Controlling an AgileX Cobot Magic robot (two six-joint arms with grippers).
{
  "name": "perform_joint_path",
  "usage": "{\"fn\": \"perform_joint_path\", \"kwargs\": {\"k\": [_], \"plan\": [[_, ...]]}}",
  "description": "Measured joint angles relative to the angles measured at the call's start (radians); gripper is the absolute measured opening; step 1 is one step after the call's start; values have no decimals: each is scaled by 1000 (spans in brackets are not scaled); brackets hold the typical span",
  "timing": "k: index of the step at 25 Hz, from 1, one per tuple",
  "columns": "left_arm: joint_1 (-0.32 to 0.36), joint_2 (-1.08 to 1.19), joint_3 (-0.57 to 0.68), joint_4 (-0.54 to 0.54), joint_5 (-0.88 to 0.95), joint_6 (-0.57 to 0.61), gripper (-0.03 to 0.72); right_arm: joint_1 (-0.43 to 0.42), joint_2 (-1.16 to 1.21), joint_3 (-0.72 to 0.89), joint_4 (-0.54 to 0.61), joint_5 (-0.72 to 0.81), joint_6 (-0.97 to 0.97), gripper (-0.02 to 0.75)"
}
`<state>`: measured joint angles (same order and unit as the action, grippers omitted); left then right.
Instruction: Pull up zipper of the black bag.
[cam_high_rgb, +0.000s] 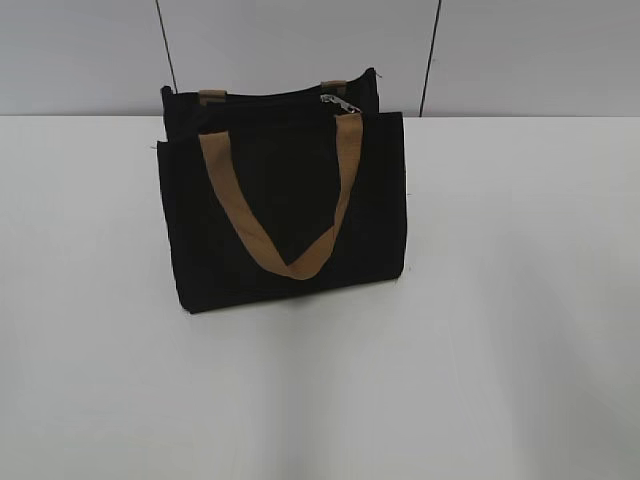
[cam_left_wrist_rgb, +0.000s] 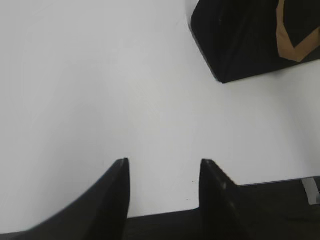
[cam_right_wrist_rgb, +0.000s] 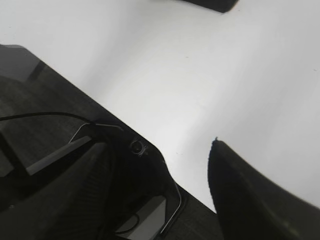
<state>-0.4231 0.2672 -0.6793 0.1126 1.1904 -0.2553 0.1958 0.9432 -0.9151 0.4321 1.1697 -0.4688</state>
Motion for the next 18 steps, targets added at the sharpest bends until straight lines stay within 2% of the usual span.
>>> {"fn": "perform_joint_path", "kwargs": {"k": [13,18], "plan": [[0,-246,95,4,31,11,342,0,-740,337,-273,-29,198,473],[0,-251,104,5,-29,44,342,0,-874,440,-297,-48,228,473]]}}
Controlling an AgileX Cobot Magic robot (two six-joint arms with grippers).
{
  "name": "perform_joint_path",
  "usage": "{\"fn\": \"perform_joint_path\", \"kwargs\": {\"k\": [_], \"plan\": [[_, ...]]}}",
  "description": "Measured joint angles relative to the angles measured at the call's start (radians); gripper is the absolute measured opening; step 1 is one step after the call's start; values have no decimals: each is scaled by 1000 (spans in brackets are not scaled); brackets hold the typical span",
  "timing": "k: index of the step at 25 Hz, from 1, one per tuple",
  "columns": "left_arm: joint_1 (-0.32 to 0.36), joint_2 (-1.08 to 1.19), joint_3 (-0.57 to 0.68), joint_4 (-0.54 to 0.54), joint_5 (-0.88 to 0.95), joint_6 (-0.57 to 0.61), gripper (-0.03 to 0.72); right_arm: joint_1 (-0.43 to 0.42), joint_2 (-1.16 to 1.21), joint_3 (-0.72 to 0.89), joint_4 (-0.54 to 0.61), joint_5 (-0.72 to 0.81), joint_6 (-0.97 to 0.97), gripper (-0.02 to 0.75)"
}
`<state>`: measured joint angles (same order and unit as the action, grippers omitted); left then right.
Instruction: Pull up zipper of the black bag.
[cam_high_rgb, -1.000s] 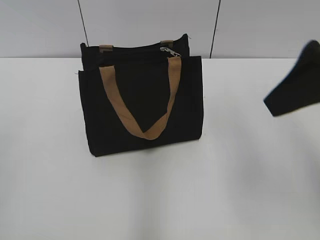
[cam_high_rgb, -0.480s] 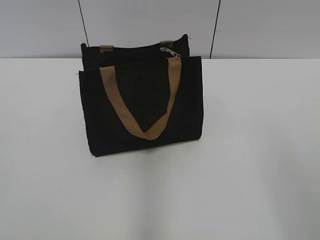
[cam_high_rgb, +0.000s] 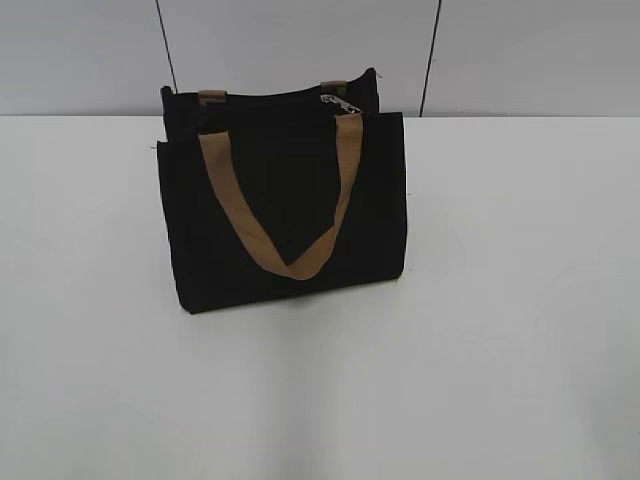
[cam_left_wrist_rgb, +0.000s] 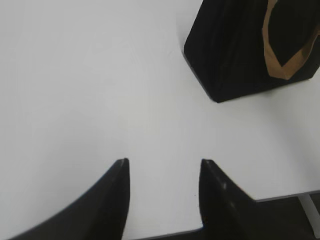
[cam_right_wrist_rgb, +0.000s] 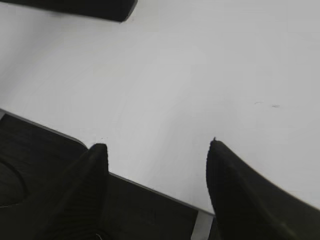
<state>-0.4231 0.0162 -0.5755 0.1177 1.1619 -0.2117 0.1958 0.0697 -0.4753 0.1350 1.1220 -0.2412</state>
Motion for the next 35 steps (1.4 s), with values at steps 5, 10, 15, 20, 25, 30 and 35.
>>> {"fn": "perform_joint_path", "kwargs": {"k": [5,10,15,20,25,30,35], "plan": [[0,0,33,-1,-84,20,342,0,-15,8,-2,-20,7,470],[0,0,34,-3,-89,25,341,0,-16,8,-1,-23,7,470],[0,0,35,-4,-91,25,341,0,-16,8,-1,-26,7,470],[4,0,35,-5,-91,25,331,-1,-16,8,1,-26,9,470],[132,-20,35,-5,-93,25,322,-57,-30,8,4,-26,9,469],[299,-20,35,-5,-93,25,321,-128,-77,8,11,-26,10,469],[357,-20,35,-5,-93,25,321,-140,-77,8,18,-26,10,469]]}}
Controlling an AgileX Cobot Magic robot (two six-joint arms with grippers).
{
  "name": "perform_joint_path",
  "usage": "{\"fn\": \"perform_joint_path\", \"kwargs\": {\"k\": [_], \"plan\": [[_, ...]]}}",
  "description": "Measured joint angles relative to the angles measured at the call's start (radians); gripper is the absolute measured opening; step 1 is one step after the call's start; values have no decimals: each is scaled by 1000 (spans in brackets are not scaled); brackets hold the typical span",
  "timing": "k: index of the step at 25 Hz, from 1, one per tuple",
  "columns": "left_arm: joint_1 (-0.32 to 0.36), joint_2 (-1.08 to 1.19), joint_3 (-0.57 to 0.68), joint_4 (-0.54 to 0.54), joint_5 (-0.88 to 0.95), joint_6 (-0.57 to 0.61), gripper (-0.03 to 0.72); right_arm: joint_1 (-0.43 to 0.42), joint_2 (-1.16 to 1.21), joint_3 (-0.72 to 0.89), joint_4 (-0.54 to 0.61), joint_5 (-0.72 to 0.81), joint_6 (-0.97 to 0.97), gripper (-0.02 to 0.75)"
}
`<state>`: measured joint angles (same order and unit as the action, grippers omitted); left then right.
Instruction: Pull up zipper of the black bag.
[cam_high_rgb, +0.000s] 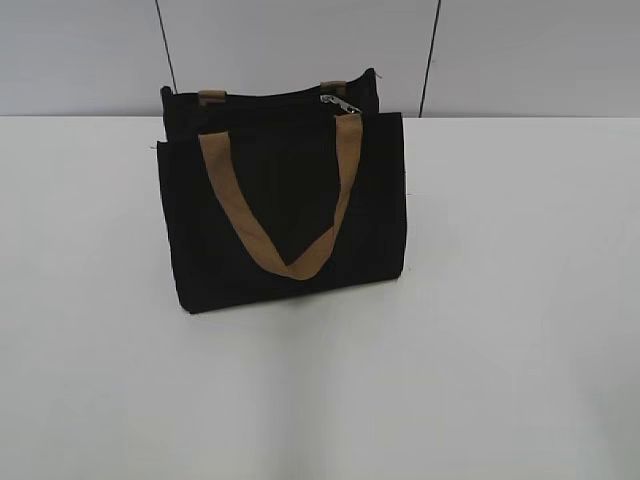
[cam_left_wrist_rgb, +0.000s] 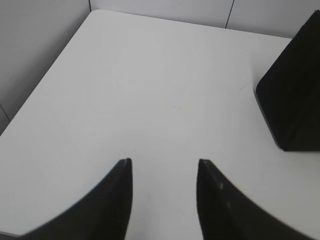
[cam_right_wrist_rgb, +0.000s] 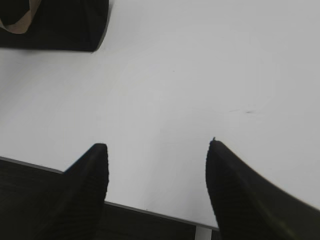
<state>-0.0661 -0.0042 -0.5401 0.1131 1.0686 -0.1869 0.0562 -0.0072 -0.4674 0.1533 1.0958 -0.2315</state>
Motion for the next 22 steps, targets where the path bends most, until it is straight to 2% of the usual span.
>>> {"fn": "perform_joint_path", "kwargs": {"k": [22], "plan": [[3,0,0,0,0,0,268,-1,0,0,2,-1,1,469]]}}
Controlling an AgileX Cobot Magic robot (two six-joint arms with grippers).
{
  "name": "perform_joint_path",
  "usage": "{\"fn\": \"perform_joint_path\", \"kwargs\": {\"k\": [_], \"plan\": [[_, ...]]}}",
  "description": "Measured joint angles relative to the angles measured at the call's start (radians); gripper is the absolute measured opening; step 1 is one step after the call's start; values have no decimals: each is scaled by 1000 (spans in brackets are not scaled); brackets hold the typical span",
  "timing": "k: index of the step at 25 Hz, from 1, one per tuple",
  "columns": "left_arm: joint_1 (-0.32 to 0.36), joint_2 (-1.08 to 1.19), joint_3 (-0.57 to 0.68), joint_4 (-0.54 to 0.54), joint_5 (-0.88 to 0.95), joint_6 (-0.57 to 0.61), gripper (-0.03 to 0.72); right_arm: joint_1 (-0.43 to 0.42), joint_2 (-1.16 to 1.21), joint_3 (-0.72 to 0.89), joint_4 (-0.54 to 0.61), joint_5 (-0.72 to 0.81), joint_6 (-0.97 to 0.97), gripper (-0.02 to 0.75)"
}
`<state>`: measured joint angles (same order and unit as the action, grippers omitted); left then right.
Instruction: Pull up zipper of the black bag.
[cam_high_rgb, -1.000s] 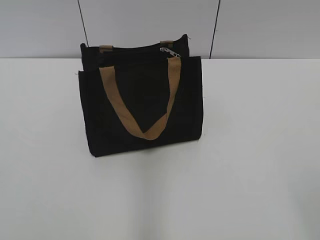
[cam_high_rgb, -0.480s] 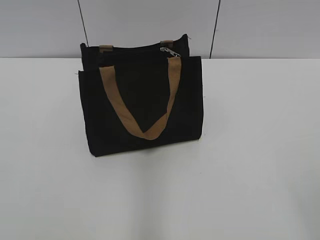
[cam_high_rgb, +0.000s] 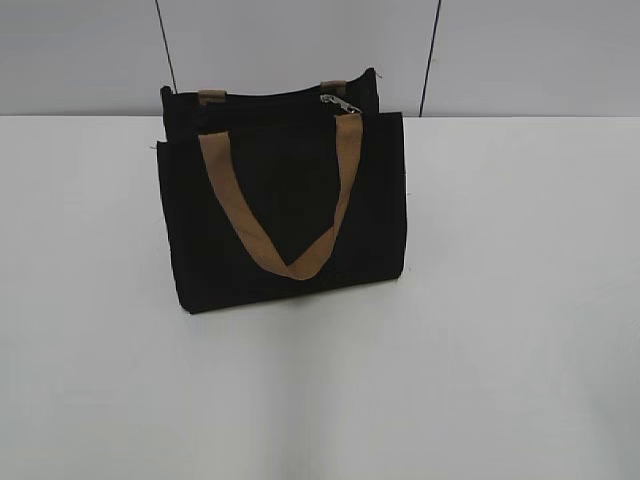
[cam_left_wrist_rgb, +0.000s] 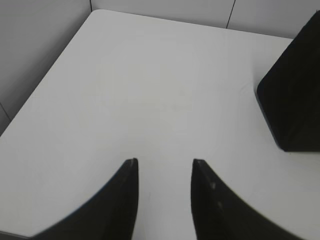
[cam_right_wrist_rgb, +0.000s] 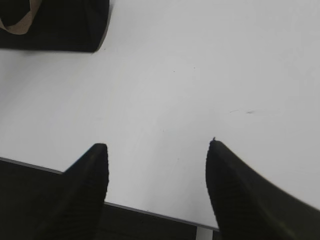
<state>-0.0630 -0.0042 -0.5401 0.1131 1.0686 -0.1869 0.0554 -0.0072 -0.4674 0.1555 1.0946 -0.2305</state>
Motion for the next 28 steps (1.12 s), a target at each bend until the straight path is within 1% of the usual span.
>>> {"fn": "perform_joint_path", "kwargs": {"k": [18,28], "plan": [[0,0,0,0,0,0,265,0,0,0,1,0,0,469],[0,0,0,0,0,0,241,0,0,0,1,0,0,469]]}}
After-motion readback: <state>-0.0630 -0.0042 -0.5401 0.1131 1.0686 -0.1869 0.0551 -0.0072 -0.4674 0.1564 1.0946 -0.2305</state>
